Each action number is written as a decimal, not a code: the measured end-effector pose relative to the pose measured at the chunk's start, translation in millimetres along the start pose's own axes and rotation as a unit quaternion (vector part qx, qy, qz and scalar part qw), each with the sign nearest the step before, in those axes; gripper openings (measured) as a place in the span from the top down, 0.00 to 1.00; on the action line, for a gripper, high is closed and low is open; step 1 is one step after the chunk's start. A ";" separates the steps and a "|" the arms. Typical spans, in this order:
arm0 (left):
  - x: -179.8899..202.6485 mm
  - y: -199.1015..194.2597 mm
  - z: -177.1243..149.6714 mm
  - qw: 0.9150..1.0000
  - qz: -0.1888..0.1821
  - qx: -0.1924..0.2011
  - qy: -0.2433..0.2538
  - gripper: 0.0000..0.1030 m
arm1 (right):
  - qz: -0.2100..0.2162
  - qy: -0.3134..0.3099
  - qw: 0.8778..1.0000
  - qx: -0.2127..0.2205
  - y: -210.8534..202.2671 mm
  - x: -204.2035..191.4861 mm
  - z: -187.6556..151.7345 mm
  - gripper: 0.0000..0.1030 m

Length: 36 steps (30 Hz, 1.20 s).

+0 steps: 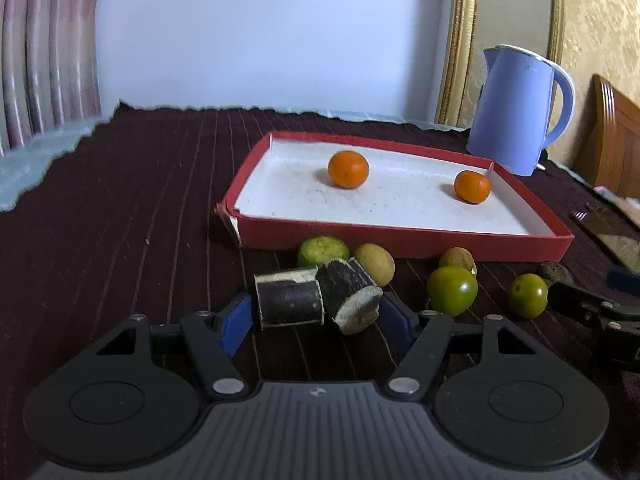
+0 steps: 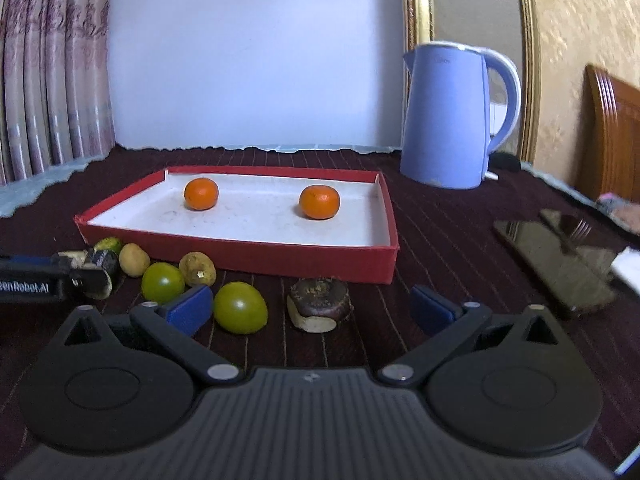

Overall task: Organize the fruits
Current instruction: 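Withdraw both grippers from the tray back toward the remaining fruits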

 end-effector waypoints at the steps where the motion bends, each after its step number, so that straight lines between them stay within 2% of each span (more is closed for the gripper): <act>1: -3.2 0.5 -0.3 1.000 -0.004 -0.001 -0.012 0.33 | 0.003 0.008 1.000 -0.004 1.0 1.9 -0.6 0.00; 4: -9.0 -1.9 -1.5 0.999 -0.014 0.006 -0.033 0.33 | 0.026 0.025 0.999 -0.015 3.6 6.6 -2.1 0.00; 9: -7.5 -1.4 -1.4 0.999 -0.011 0.006 -0.031 0.33 | 0.038 0.048 0.998 -0.024 5.9 12.4 -3.5 0.00; 15: -6.6 -1.1 -1.9 1.000 -0.009 0.005 -0.029 0.31 | 0.022 0.068 0.997 -0.017 1.2 25.1 -2.7 0.00; 17: -5.8 -0.6 -1.9 1.000 -0.013 0.003 -0.027 0.27 | -0.004 0.038 0.999 -0.010 0.7 28.1 -0.4 0.00; 21: -5.2 -0.1 -1.8 1.000 -0.012 0.002 -0.025 0.27 | -0.064 -0.040 0.997 -0.008 9.1 27.1 1.8 0.00; 26: -5.3 0.5 -1.7 1.000 -0.011 0.001 -0.026 0.26 | -0.024 -0.081 0.996 -0.018 14.6 18.1 2.3 0.00; 29: -5.0 0.5 -1.7 1.000 -0.010 0.001 -0.025 0.26 | -0.031 -0.118 0.992 -0.018 19.8 7.0 5.3 0.08; 33: -4.8 0.6 -1.8 1.000 -0.010 0.000 -0.024 0.26 | -0.036 -0.159 0.986 -0.029 30.3 -5.7 9.4 0.11; 36: -4.5 0.9 -2.2 1.000 -0.010 -0.001 -0.022 0.21 | -0.028 -0.184 0.982 -0.034 36.5 -12.2 13.0 0.14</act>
Point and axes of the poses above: each gripper's, at about its wrist camera, not at the fingertips, and y roughly the way its jaws point, x to its right, z to its top, the point moved 4 cm from there along y, roughly the way its jaws point, and after that the axes turned 15 degrees about -z, right-handed, at the moved point
